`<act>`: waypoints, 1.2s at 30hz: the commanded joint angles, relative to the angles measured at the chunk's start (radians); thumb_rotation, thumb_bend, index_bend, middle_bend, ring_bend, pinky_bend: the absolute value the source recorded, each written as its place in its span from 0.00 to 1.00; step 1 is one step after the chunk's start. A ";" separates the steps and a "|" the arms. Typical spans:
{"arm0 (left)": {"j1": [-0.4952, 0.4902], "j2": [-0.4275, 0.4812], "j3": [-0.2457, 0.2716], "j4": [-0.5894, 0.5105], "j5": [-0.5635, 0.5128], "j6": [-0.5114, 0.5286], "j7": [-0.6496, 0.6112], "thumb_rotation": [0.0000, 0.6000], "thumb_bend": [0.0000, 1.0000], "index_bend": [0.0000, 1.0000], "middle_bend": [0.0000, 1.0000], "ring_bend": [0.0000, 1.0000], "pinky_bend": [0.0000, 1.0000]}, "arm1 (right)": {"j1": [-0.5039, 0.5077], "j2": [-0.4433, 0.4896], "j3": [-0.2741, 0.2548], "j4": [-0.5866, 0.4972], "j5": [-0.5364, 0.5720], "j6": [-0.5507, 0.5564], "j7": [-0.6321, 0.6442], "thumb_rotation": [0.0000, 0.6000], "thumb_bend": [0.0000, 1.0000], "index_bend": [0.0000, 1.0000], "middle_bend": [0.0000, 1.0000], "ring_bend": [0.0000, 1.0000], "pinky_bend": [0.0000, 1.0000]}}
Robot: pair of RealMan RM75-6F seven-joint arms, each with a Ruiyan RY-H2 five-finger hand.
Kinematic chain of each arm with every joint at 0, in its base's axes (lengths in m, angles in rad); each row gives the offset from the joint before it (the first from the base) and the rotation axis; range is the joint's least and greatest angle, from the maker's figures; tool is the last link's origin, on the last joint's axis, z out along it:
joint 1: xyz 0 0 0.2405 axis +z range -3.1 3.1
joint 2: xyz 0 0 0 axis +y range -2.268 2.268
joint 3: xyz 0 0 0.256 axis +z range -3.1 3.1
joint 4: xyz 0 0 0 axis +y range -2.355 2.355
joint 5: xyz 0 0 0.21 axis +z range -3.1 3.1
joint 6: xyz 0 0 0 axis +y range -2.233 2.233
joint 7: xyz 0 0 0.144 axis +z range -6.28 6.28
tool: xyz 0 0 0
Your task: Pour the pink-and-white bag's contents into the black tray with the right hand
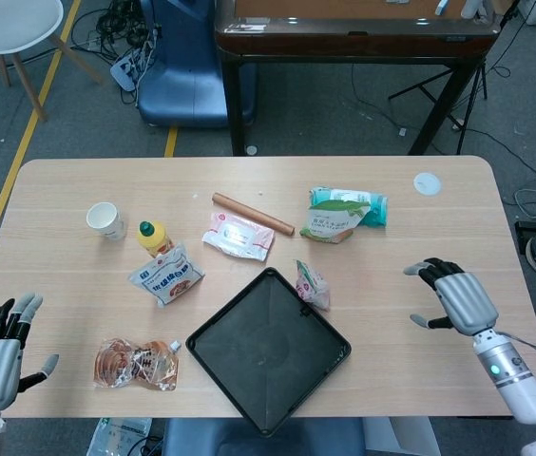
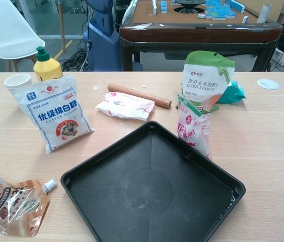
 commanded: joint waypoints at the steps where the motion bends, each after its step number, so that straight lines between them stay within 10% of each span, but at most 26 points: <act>1: 0.001 0.000 0.001 -0.005 -0.001 0.000 0.006 1.00 0.20 0.10 0.10 0.01 0.06 | 0.073 -0.042 0.009 0.046 0.000 -0.082 0.024 1.00 0.05 0.26 0.27 0.17 0.22; 36: 0.012 -0.004 0.004 -0.053 -0.015 0.002 0.094 1.00 0.20 0.10 0.10 0.01 0.05 | 0.479 -0.399 -0.089 0.568 -0.141 -0.348 0.502 1.00 0.01 0.21 0.22 0.09 0.10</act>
